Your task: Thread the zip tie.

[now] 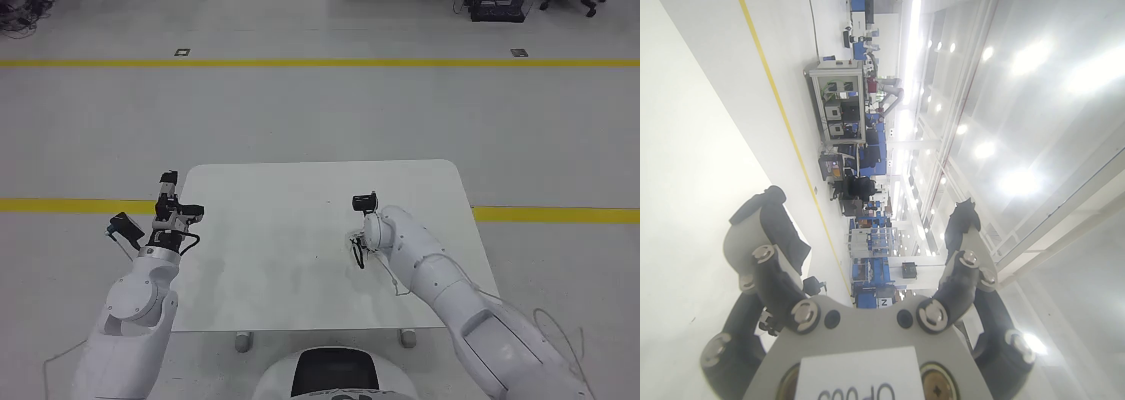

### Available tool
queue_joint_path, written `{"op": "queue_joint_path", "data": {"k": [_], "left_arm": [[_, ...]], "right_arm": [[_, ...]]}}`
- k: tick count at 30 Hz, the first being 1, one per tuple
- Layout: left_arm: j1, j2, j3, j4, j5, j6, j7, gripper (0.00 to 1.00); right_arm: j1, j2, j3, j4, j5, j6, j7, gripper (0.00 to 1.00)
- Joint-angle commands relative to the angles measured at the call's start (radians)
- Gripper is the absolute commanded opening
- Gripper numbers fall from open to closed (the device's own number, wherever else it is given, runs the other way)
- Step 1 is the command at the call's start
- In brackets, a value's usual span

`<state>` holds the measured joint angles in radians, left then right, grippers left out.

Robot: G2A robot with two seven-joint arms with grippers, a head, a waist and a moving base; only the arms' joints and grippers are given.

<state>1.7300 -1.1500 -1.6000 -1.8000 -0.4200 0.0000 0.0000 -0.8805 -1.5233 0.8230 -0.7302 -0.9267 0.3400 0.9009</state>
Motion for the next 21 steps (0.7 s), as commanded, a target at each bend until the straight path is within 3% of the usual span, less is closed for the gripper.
{"op": "queue_joint_path", "data": {"k": [1, 10, 21], "left_arm": [[0.0, 0.0, 0.0, 0.0, 0.0, 0.0, 0.0, 1.0], [0.0, 0.0, 0.0, 0.0, 0.0, 0.0, 0.0, 1.0], [0.0, 0.0, 0.0, 0.0, 0.0, 0.0, 0.0, 1.0]], "right_arm": [[0.006, -0.005, -0.001, 0.015, 0.004, 0.0, -0.005, 0.3], [0.029, -0.03, -0.014, 0.083, 0.005, 0.0, -0.033, 0.22], [0.053, -0.06, -0.016, 0.164, 0.005, 0.0, -0.07, 0.24]]}}
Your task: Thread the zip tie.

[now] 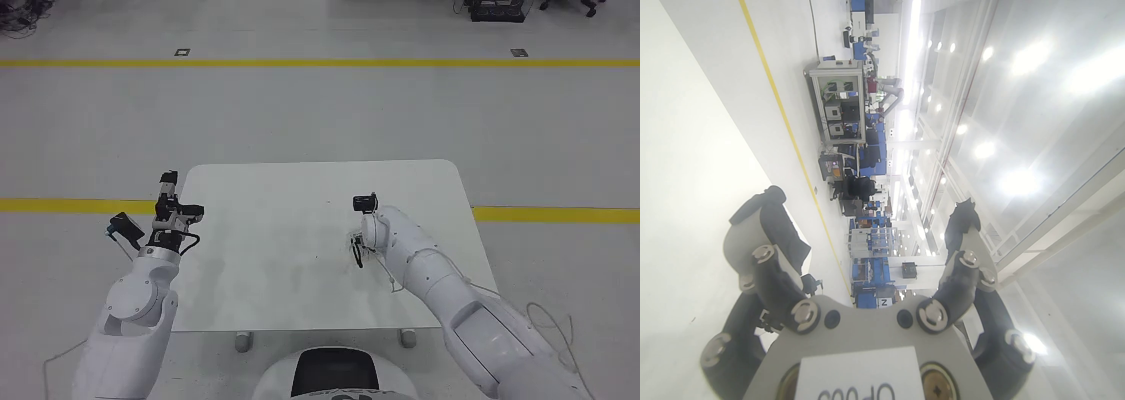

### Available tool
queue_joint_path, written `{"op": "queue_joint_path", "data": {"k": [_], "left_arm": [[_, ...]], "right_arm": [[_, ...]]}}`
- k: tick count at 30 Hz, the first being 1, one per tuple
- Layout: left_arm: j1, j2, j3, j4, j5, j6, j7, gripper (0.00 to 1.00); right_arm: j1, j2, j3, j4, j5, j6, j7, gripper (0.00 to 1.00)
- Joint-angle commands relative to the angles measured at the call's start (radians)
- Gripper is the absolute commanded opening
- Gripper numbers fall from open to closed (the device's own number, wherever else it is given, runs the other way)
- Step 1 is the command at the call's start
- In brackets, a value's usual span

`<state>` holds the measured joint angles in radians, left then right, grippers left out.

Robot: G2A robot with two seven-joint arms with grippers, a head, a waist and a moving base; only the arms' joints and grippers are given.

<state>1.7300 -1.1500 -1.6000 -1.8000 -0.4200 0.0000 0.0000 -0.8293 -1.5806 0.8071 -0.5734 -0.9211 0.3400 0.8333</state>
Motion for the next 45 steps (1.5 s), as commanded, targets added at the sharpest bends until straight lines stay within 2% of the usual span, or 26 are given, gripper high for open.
{"op": "queue_joint_path", "data": {"k": [1, 7, 10, 26, 34, 35, 45], "left_arm": [[0.0, 0.0, 0.0, 0.0, 0.0, 0.0, 0.0, 1.0], [0.0, 0.0, 0.0, 0.0, 0.0, 0.0, 0.0, 1.0], [0.0, 0.0, 0.0, 0.0, 0.0, 0.0, 0.0, 1.0], [0.0, 0.0, 0.0, 0.0, 0.0, 0.0, 0.0, 1.0], [0.0, 0.0, 0.0, 0.0, 0.0, 0.0, 0.0, 1.0], [0.0, 0.0, 0.0, 0.0, 0.0, 0.0, 0.0, 1.0], [0.0, 0.0, 0.0, 0.0, 0.0, 0.0, 0.0, 1.0]], "right_arm": [[0.004, -0.005, 0.0, 0.013, 0.0, 0.0, -0.005, 0.24], [0.015, -0.021, 0.0, 0.05, -0.003, 0.0, -0.022, 0.22], [0.02, -0.028, 0.001, 0.066, -0.004, 0.0, -0.029, 0.18], [0.029, -0.049, 0.017, 0.101, -0.016, 0.0, -0.058, 0.18], [0.031, -0.055, 0.027, 0.113, -0.024, 0.0, -0.06, 0.12], [0.031, -0.056, 0.028, 0.114, -0.025, 0.0, -0.06, 0.09], [0.034, -0.063, 0.04, 0.129, -0.037, 0.0, -0.063, 0.12]]}}
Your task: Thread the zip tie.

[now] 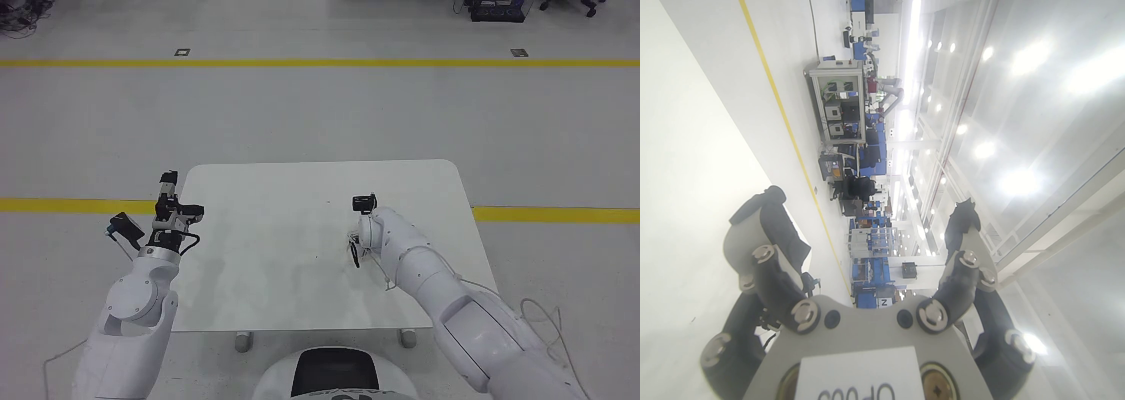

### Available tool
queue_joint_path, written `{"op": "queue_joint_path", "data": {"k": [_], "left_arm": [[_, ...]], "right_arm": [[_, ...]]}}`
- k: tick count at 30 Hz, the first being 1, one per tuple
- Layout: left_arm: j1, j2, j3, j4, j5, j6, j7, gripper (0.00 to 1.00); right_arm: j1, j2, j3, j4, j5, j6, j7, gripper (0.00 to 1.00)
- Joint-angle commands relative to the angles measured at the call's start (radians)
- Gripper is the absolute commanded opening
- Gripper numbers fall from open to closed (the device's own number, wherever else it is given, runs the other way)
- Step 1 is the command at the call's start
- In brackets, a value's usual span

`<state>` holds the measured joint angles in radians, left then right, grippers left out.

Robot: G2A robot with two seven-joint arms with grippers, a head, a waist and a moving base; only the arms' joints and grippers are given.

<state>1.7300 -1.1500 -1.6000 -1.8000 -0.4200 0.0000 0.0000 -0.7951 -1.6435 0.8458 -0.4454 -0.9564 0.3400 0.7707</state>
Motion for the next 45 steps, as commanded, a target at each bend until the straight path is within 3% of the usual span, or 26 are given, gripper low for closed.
{"op": "queue_joint_path", "data": {"k": [1, 17, 23, 31, 39, 45], "left_arm": [[0.0, 0.0, 0.0, 0.0, 0.0, 0.0, 0.0, 1.0], [0.0, 0.0, 0.0, 0.0, 0.0, 0.0, 0.0, 1.0], [0.0, 0.0, 0.0, 0.0, 0.0, 0.0, 0.0, 1.0], [0.0, 0.0, 0.0, 0.0, 0.0, 0.0, 0.0, 1.0], [0.0, 0.0, 0.0, 0.0, 0.0, 0.0, 0.0, 1.0], [0.0, 0.0, 0.0, 0.0, 0.0, 0.0, 0.0, 1.0]], "right_arm": [[0.001, -0.001, 0.002, 0.003, -0.004, 0.0, -0.001, 0.12], [0.0, -0.007, 0.021, 0.006, -0.022, 0.0, 0.003, 0.1], [-0.005, -0.003, 0.028, -0.007, -0.022, -0.018, -0.003, 0.14], [-0.012, 0.0, 0.032, -0.016, -0.038, 0.0, 0.002, 0.14], [-0.012, -0.002, 0.039, -0.012, -0.044, 0.0, 0.006, 0.02], [-0.012, -0.004, 0.041, -0.01, -0.048, 0.0, 0.007, 0.0]]}}
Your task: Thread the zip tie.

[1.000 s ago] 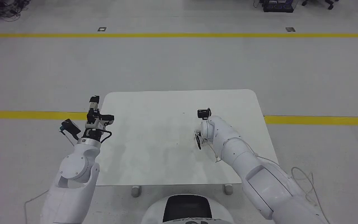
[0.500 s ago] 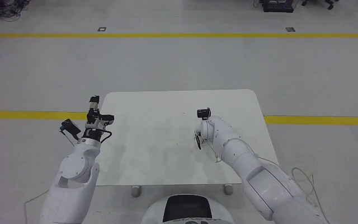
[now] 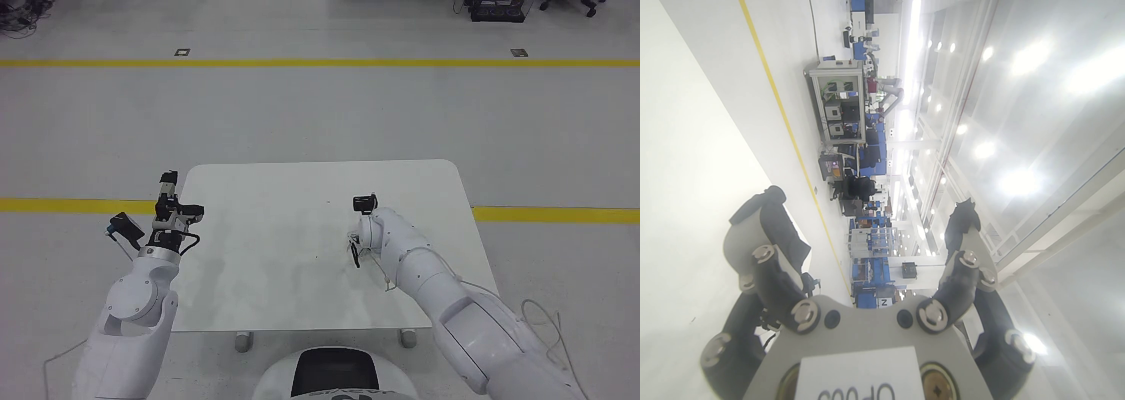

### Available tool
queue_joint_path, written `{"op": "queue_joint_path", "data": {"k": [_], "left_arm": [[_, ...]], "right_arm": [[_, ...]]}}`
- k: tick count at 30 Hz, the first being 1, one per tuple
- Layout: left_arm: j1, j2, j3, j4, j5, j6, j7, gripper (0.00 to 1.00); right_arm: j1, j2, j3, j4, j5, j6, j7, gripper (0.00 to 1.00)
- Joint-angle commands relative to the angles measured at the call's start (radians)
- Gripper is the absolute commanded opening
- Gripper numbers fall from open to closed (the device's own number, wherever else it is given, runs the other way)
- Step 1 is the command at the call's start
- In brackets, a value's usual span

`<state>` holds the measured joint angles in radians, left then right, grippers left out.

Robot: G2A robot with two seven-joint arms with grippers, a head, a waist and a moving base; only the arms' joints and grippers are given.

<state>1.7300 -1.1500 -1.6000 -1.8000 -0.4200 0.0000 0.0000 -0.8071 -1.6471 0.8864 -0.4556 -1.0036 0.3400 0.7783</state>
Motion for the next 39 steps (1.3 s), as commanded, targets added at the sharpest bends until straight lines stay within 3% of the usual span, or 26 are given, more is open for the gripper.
{"op": "queue_joint_path", "data": {"k": [1, 10, 21, 25, 31, 39], "left_arm": [[0.0, 0.0, 0.0, 0.0, 0.0, 0.0, 0.0, 1.0], [0.0, 0.0, 0.0, 0.0, 0.0, 0.0, 0.0, 1.0], [0.0, 0.0, 0.0, 0.0, 0.0, 0.0, 0.0, 1.0], [0.0, 0.0, 0.0, 0.0, 0.0, 0.0, 0.0, 1.0], [0.0, 0.0, 0.0, 0.0, 0.0, 0.0, 0.0, 1.0], [0.0, 0.0, 0.0, 0.0, 0.0, 0.0, 0.0, 1.0]], "right_arm": [[-0.001, -0.001, 0.001, -0.001, -0.001, 0.0, -0.001, 0.0], [-0.016, 0.008, 0.013, -0.05, -0.013, -0.001, -0.01, 0.0], [-0.097, 0.054, 0.068, -0.221, -0.077, 0.0, 0.033, 0.0], [-0.116, 0.063, 0.084, -0.253, -0.097, 0.0, 0.058, 0.13], [-0.127, 0.066, 0.095, -0.266, -0.12, 0.0, 0.077, 0.14], [-0.114, 0.055, 0.097, -0.223, -0.13, 0.0, 0.083, 0.13]]}}
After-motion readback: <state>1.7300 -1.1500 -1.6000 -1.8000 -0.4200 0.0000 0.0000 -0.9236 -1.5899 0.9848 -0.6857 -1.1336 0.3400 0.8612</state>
